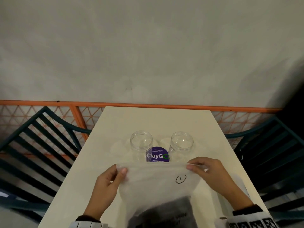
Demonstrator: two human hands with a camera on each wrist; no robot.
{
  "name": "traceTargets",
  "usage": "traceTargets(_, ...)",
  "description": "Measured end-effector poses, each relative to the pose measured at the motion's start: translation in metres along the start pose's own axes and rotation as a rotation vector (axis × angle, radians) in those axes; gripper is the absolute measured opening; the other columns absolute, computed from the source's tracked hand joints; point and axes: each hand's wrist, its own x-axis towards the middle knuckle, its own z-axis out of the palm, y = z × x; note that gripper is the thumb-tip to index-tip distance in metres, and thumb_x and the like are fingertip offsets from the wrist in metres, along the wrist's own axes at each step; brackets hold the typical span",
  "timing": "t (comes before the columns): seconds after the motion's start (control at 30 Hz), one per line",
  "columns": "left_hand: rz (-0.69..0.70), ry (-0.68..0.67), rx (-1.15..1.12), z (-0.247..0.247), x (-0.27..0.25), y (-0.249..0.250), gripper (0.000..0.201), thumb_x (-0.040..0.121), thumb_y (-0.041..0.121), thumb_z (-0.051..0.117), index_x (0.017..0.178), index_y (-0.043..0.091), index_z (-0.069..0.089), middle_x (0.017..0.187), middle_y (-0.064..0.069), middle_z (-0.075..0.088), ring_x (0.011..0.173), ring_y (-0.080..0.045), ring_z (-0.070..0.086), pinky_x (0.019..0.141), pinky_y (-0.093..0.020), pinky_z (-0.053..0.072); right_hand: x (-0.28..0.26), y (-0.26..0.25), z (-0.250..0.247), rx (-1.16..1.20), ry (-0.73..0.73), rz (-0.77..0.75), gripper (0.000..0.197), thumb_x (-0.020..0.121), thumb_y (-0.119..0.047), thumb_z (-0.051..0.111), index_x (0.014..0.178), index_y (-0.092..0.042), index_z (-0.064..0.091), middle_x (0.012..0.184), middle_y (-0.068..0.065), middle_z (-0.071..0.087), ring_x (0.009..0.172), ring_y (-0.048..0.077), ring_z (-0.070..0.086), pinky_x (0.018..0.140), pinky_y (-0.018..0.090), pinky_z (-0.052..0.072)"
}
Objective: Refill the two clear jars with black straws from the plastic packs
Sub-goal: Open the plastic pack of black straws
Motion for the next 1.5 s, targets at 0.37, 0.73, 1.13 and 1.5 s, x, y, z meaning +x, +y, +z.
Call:
traceTargets(0.37,0.259,0.255,0.582,0.014,0.006,0.022,0.032,0.081,0.029,0.060,0.112,0.021,0.055,0.111,0.005,0.055,0.107,-0.015,0.048,0.090,-0.027,0.030,-0.013,0.002,0.004,0.472,0.104,0.169,0.018,0.075,0.006,0.068,0.083,-0.009,0.068,0.063,0.001,0.073,0.063,0.007,0.064,0.063,0.012,0.051)
traceTargets(0.73,0.462,-0.199,0.459,0.116,0.000,0.044,0.028,0.077,0.056,0.051,0.087,0.032,0.062,0.079,0.013,0.069,0.077,0.001,0.058,0.083,-0.014,0.029,-0.024,-0.012,0.028,0.475,0.129,0.057,0.033,0.078,0.004,0.066,0.077,-0.028,0.076,0.081,0.003,0.076,0.077,0.014,0.069,0.071,0.014,0.052)
traceTargets(1.13,0.466,-0.053,0.626,0.092,0.004,0.045,0.020,0.074,0.051,0.049,0.074,0.037,0.063,0.085,0.026,0.057,0.089,0.006,0.045,0.077,-0.024,0.017,-0.029,-0.008,0.026,0.254,0.305,-0.061,0.040,0.080,-0.007,0.068,0.087,-0.043,0.053,0.091,-0.016,0.065,0.088,0.008,0.064,0.072,0.018,0.048)
traceTargets(1.5,0.352,0.051,0.659,0.021,0.016,0.049,0.008,0.071,0.042,0.058,0.075,0.035,0.060,0.084,0.031,0.058,0.090,0.009,0.045,0.077,-0.029,0.018,-0.027,0.015,-0.012,0.367,0.386,-0.091,0.038,0.079,0.009,0.062,0.077,-0.029,0.054,0.082,-0.002,0.064,0.077,0.007,0.061,0.075,0.011,0.048)
